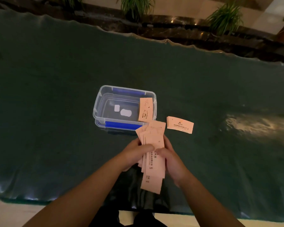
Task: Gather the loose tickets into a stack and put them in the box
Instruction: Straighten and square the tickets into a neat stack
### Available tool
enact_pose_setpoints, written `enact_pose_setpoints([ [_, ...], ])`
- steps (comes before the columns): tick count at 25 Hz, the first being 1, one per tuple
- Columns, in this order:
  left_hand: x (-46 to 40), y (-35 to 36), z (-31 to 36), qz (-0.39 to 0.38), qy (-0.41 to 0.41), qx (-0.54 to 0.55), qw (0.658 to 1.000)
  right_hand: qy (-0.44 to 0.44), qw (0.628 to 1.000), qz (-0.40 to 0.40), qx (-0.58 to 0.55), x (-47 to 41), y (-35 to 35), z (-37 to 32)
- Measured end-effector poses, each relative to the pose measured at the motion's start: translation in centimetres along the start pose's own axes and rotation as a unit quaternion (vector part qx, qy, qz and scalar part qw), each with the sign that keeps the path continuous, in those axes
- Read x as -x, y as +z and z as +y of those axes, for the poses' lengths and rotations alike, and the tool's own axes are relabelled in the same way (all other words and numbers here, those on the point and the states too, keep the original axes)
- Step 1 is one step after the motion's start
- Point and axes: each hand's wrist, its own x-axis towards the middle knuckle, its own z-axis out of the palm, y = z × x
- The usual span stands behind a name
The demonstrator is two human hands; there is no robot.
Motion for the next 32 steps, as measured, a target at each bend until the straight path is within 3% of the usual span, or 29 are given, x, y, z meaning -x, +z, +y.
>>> enact_pose_setpoints([
  [5,-1.0,1.4,1.7,-0.012,-0.005,0.186,0.982,0.009,0.967,0.082,-0.242,2.5,-2.0,0.3],
  [9,-1.7,3.8,2.5,0.004,-0.004,0.259,0.966,-0.048,0.935,0.115,-0.332,4.8,-1.4,2.0],
  [14,-2.8,7.8,1.7,-0.007,-0.031,0.29,0.956,-0.132,0.926,0.196,-0.296,4.2,-2.7,2.0],
  [18,-5.0,11.1,0.9,0.016,-0.065,0.337,0.939,-0.101,0.927,0.245,-0.266,3.1,-8.0,1.3],
  [25,-9.3,16.8,0.4,0.104,-0.081,0.378,0.916,-0.011,0.958,0.193,-0.212,0.3,-16.9,-0.9],
  [32,-13.4,17.6,3.4,0.192,-0.09,0.368,0.905,0.032,0.977,0.134,-0.162,-5.9,-20.3,-6.0],
])
